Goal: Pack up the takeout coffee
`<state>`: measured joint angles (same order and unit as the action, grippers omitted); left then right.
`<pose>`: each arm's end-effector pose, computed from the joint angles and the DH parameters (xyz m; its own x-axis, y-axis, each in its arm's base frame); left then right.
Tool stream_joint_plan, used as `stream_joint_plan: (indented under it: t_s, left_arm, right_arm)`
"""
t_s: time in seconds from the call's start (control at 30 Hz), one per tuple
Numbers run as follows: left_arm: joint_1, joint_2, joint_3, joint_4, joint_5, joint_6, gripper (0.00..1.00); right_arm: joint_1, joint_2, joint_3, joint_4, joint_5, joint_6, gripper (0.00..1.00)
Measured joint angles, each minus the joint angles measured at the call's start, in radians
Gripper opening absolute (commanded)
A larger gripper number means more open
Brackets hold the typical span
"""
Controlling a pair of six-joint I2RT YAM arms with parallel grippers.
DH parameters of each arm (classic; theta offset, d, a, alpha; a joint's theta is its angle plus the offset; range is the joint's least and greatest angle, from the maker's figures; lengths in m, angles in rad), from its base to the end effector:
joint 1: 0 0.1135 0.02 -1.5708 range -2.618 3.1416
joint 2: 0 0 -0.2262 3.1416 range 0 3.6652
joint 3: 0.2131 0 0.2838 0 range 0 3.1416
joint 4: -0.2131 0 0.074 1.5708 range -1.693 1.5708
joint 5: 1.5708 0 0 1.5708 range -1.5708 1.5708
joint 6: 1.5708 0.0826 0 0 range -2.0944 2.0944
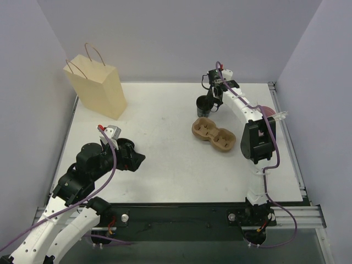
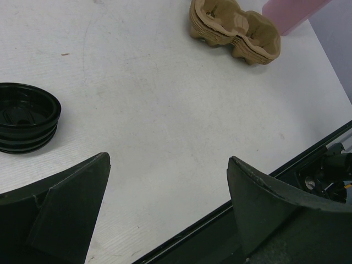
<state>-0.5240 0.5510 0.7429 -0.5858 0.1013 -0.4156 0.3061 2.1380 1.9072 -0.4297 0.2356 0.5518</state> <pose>0.1970 -0.1235 0.2838 -0.5376 -0.1532 -0.8291 0.3952 0.8228 -0.4083 0.5275 0.1465 0.2046 -0.5596 0.3577 -0.7476 0.2068 0.9338 0.2920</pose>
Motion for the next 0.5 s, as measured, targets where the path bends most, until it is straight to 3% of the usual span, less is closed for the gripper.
stream_joint_plan:
  t_s: [0.5]
  left_arm:
    - [0.0, 0.0, 0.0, 0.0, 0.0, 0.0, 0.97]
  right_arm:
    - [-0.006, 0.0, -0.002, -0.001, 0.0, -0.006, 0.24]
